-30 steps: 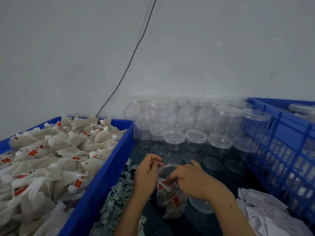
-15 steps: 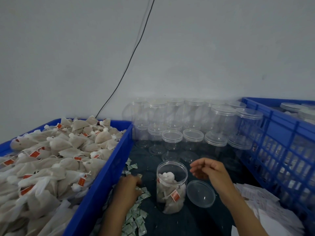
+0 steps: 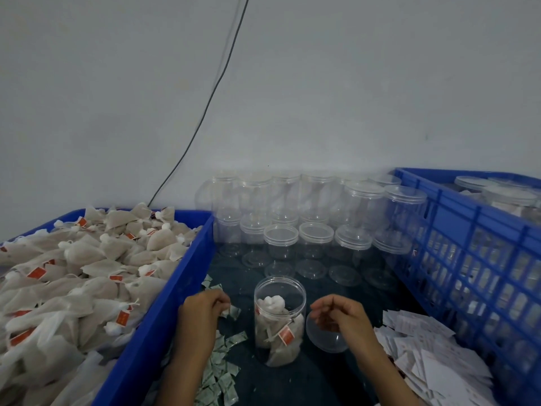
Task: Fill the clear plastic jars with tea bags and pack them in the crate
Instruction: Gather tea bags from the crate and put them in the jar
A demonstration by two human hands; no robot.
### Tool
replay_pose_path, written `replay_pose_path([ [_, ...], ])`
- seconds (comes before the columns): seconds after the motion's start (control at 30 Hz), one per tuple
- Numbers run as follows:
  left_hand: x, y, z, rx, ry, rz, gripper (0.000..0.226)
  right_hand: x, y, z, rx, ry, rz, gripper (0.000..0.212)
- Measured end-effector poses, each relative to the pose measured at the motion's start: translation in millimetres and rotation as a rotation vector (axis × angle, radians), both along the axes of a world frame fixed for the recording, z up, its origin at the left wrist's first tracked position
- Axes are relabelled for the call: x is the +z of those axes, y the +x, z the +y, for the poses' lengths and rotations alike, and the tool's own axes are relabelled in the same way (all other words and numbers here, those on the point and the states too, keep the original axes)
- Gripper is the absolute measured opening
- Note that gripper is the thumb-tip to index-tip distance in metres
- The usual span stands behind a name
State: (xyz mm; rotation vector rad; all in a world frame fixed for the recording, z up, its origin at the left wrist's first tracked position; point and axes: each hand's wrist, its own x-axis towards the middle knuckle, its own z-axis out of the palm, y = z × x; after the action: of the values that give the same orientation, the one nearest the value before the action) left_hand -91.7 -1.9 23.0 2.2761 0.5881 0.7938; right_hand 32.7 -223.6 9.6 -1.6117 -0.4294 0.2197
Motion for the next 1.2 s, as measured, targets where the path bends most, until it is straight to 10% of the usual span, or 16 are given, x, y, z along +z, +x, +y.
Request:
replay_pose_path([
  [0.37, 28, 5, -40, -0.186, 0.11, -0.473, 0.021, -14, 11, -12, -0.171, 0.001, -0.063, 0.047],
  [0.63, 21, 16, -51, -0.262, 0.343, -0.388, 0.011, -20, 14, -21, -0.278, -0.163, -0.25, 0.041],
  [0.77, 8, 18, -50, -0.394, -0.058, -0.333, 0.042, -15, 20, -39, -0.549, -0.658, -0.594, 0.034],
  [0.87, -10, 24, -53, -0.495, -0.385, -0.287, 0.078, -13, 22, -50, -0.596, -1.13, -0.473, 0.04],
  [1.2, -39, 34, -57, -0.521, -0.487, -0.351, 0.104, -26, 27, -62, -0.622, -1.245, -0.204, 0.046],
])
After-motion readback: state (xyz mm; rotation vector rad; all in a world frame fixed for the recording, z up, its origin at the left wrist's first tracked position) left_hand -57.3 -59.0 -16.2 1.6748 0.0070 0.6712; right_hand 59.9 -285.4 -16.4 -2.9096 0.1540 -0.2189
